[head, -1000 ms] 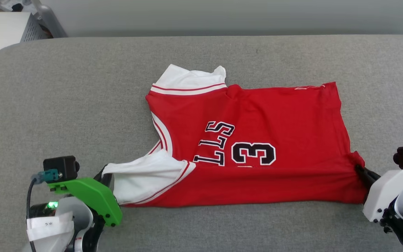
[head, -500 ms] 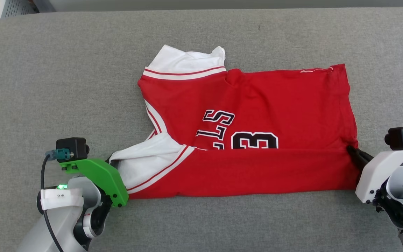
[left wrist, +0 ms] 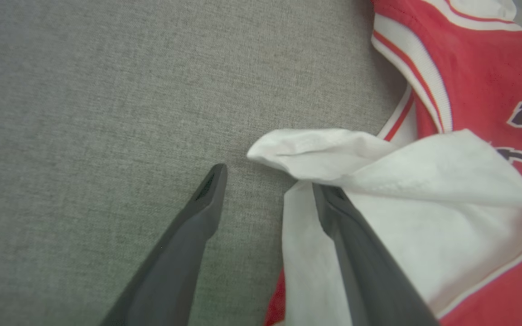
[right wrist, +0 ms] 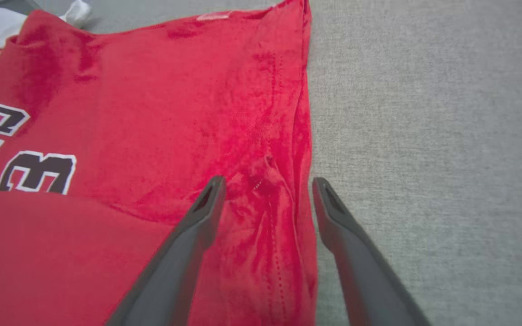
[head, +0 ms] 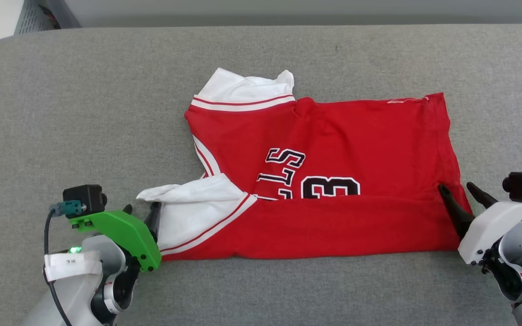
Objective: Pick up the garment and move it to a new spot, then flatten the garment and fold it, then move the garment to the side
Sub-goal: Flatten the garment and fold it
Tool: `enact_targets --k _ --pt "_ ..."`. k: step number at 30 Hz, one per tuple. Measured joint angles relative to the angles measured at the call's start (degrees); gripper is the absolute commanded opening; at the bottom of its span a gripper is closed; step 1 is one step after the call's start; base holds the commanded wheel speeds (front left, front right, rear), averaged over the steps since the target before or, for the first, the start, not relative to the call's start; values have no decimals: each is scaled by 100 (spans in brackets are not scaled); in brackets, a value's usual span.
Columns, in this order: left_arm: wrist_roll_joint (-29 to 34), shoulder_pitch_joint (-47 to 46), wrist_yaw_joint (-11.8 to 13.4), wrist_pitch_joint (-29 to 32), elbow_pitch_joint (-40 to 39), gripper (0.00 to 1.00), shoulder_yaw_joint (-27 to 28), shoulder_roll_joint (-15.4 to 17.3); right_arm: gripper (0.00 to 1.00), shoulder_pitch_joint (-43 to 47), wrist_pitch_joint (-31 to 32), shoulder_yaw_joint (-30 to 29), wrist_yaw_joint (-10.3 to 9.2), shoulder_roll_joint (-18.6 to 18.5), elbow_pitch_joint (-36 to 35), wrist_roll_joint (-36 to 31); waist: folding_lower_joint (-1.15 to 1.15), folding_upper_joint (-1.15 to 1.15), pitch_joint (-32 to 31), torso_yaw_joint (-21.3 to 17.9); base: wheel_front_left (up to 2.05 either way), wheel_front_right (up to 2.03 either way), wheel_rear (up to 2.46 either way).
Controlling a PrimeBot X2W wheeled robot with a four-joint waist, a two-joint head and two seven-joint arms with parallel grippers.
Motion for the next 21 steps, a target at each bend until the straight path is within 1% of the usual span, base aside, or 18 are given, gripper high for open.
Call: enact_targets --k 4,7,10,13,17,21 --pt "-2 213 147 -252 -157 100 169 49 100 142 -501 -221 -34 100 -58 -152 0 0 -167 8 0 0 0" --pt "13 365 283 -481 -412 100 302 123 100 268 -850 -541 -35 249 -196 -396 0 0 -310 13 0 0 0" --pt "89 459 411 -732 -688 100 428 214 100 395 -1043 -844 -36 413 -420 -671 0 0 -426 15 0 0 0" --pt "221 495 530 -1012 -1020 100 528 298 100 563 -1122 -1169 -36 657 -782 -989 0 0 -542 18 0 0 0" --pt "371 589 679 -1010 -1461 100 525 428 100 839 -1083 -1449 -36 951 -1260 -1303 0 0 -660 15 0 0 0" --pt "391 623 735 -645 -1886 100 426 639 100 1090 -958 -1593 -36 1171 -1673 -1463 0 0 -737 -4 0 0 0"
